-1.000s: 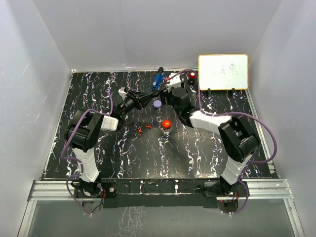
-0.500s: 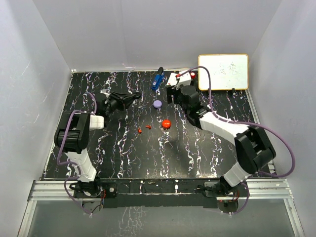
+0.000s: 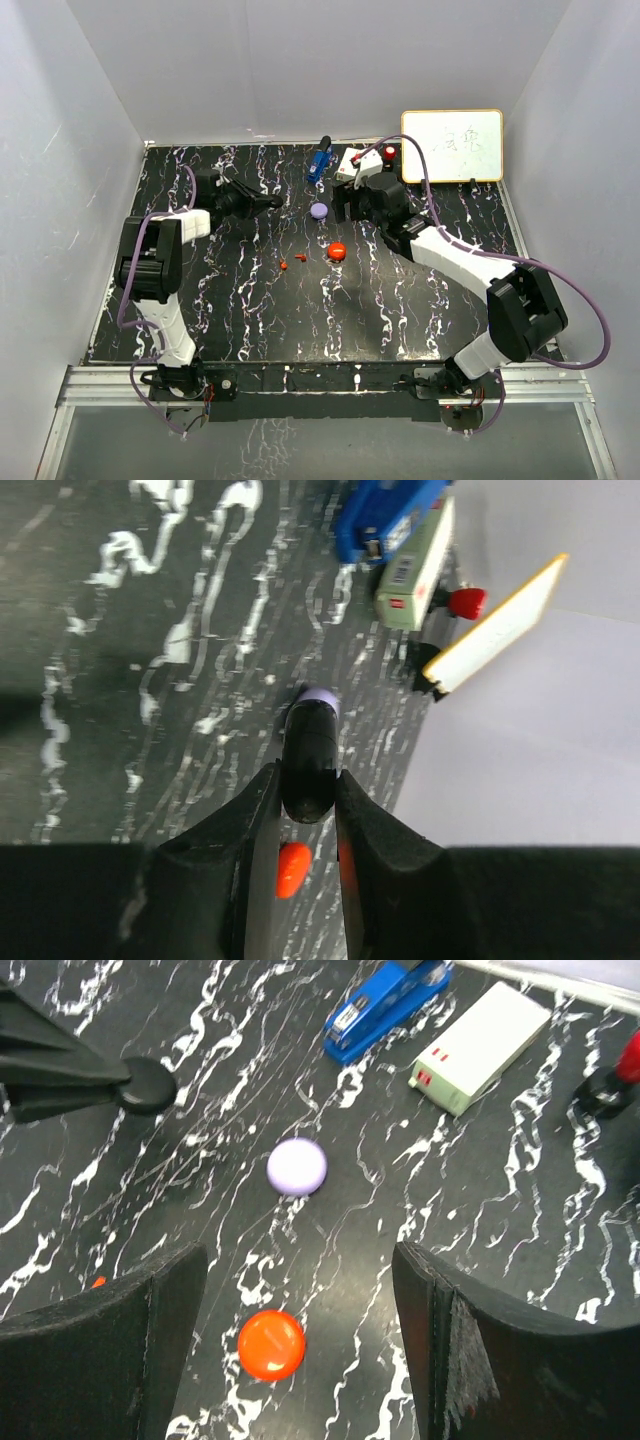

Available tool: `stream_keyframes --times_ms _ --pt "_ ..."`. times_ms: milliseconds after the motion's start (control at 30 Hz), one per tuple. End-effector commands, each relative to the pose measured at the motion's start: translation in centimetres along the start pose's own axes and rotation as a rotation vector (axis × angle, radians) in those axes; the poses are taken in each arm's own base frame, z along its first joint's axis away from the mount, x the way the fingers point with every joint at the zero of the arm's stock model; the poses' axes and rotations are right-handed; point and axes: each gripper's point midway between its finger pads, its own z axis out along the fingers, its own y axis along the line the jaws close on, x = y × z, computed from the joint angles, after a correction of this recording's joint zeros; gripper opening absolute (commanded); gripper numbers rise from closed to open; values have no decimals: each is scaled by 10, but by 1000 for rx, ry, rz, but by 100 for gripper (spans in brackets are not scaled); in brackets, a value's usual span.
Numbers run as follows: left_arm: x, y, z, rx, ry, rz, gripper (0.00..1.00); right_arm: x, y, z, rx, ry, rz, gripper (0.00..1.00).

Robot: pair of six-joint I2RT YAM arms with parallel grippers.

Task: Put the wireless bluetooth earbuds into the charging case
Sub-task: Place the charging case at the center of the board.

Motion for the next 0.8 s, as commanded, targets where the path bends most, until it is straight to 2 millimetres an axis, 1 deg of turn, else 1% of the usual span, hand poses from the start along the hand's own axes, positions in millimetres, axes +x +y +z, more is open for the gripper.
stream_keyframes --times_ms 0,200,367,400,433,533,600,733,767 --pt "6 28 7 -103 47 37 0 -1 18 -3 -90 40 40 73" --pt "7 42 16 -120 56 40 0 29 25 -6 -132 126 60 72" --pt "6 46 16 -137 57 59 0 51 30 -9 -165 181 74 72" --pt "6 45 16 -138 57 64 3 54 32 -10 -174 191 79 71" --pt "6 47 15 -146 59 65 10 60 34 -10 -185 206 86 71" --pt "4 47 13 -159 55 79 36 70 41 -11 -213 235 100 71" --pt "4 47 12 -170 54 84 48 77 44 -11 -230 255 104 71" --pt "1 42 7 -182 40 108 58 91 47 -9 -241 294 108 71" --pt "-1 40 5 -183 30 114 60 95 47 -8 -240 304 109 71"
